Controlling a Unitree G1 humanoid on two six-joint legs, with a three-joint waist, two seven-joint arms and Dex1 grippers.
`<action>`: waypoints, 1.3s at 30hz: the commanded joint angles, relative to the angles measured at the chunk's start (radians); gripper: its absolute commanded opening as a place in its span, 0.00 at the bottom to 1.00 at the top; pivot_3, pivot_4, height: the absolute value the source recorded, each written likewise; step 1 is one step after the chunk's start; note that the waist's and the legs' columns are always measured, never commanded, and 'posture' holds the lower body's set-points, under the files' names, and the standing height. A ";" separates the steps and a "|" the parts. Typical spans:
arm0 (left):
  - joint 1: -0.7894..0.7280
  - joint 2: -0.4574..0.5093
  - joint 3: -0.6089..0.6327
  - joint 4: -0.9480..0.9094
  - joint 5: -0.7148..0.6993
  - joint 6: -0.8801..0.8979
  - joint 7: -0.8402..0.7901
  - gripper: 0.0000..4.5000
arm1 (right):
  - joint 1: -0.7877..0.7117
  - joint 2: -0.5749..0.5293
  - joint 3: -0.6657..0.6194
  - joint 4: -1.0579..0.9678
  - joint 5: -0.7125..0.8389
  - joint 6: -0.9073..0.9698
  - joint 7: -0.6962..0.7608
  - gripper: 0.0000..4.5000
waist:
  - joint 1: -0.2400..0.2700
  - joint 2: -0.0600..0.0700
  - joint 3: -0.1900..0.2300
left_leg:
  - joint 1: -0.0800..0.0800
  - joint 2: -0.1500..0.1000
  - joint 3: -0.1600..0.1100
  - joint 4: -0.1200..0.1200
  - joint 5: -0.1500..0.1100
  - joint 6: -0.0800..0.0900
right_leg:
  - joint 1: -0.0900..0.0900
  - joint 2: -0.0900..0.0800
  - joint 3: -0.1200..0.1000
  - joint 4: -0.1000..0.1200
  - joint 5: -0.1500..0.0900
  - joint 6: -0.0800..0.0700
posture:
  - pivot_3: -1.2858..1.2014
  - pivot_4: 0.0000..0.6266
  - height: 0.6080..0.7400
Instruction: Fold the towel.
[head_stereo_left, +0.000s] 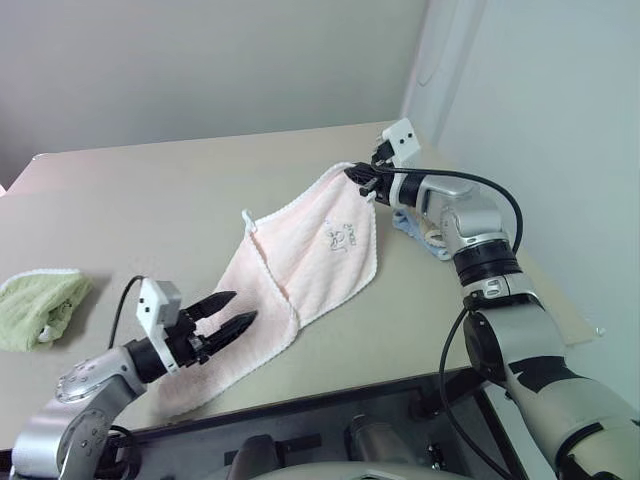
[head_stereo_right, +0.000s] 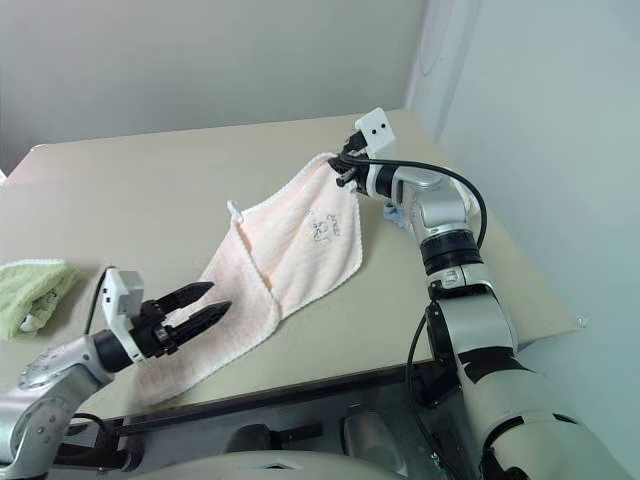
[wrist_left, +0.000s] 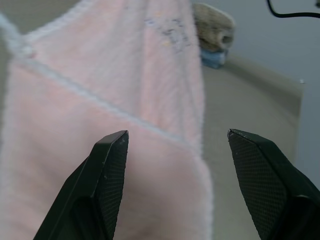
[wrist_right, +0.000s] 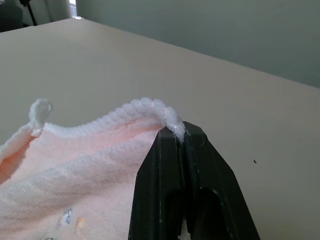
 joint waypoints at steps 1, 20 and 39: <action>-0.021 0.034 -0.051 -0.052 0.021 0.033 0.008 0.75 | -0.038 0.005 -0.015 -0.010 0.010 -0.021 -0.003 0.01 | 0.000 0.000 0.000 | 0.000 0.000 0.000 0.000 0.000 0.000 | 0.000 0.000 0.000 0.000 0.000 0.000 | 0.52 0.00 1.00; -0.198 0.098 -0.281 -0.067 0.162 0.274 0.170 0.75 | -0.014 0.010 -0.021 -0.008 0.016 -0.032 -0.019 0.01 | 0.001 0.001 0.001 | 0.000 0.000 0.000 0.000 0.000 0.000 | 0.000 0.000 0.000 0.000 0.000 0.000 | 0.52 0.00 1.00; -0.249 0.085 -0.302 -0.016 0.176 0.335 0.173 0.75 | -0.005 -0.004 -0.028 -0.018 0.024 -0.027 -0.026 0.01 | 0.001 0.001 0.001 | 0.000 0.000 0.000 0.000 0.000 0.000 | 0.000 0.000 0.000 0.000 0.000 0.000 | 0.52 0.00 1.00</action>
